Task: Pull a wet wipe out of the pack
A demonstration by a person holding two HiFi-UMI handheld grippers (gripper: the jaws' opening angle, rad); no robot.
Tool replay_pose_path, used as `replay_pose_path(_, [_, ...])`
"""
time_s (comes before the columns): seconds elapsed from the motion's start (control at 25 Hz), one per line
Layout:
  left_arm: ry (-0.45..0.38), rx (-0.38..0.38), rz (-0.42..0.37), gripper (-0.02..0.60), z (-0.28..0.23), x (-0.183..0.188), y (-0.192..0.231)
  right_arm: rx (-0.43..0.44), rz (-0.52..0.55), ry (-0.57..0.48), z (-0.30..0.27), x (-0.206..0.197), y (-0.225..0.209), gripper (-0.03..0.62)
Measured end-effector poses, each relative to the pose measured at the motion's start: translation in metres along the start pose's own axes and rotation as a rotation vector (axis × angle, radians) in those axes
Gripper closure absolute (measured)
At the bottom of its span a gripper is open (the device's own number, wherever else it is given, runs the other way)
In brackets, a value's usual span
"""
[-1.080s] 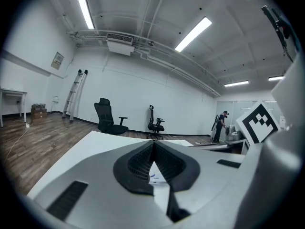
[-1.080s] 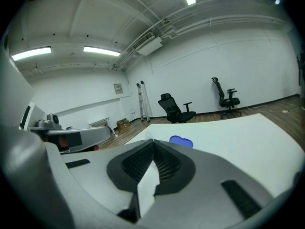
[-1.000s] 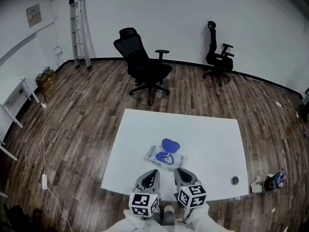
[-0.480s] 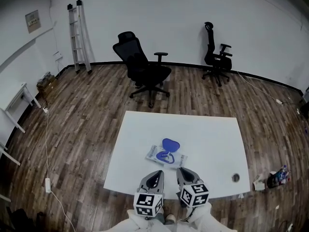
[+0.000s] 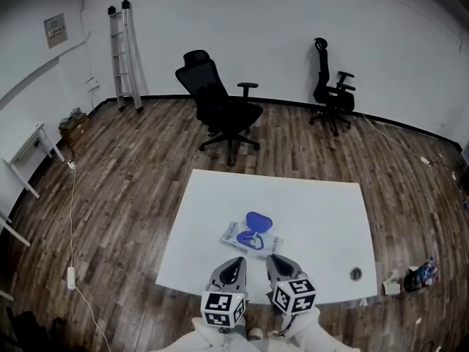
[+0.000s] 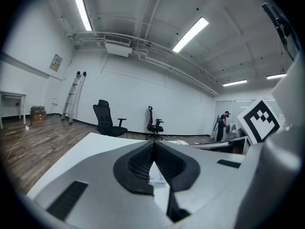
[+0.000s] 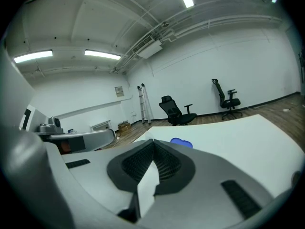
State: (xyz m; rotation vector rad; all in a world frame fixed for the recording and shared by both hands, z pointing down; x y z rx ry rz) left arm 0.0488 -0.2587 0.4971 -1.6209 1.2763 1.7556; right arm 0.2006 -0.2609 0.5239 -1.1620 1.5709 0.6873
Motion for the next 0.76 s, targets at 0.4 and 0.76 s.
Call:
replay_pose_path(0.4, [-0.007,0.025,0.003,0.583,-0.0006,0.0025,0.0038,0.013,0.0,-0.008,0.002,0.001,-0.0022,0.583])
replay_pose_path(0.76, [-0.014,0.032,-0.001,0.583,0.0019,0.0056,0.0014,0.011,0.003,-0.012,0.0061,0.0034,-0.0035,0.583])
Point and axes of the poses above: the fingertips, and each gripper's own axes: z backward along the fingers, y to its left, x out of its top, the point moved 7 cm from there along z, backward along the fingers, and after that the axes turned 7 degrees about z, right-handed, at the moved point
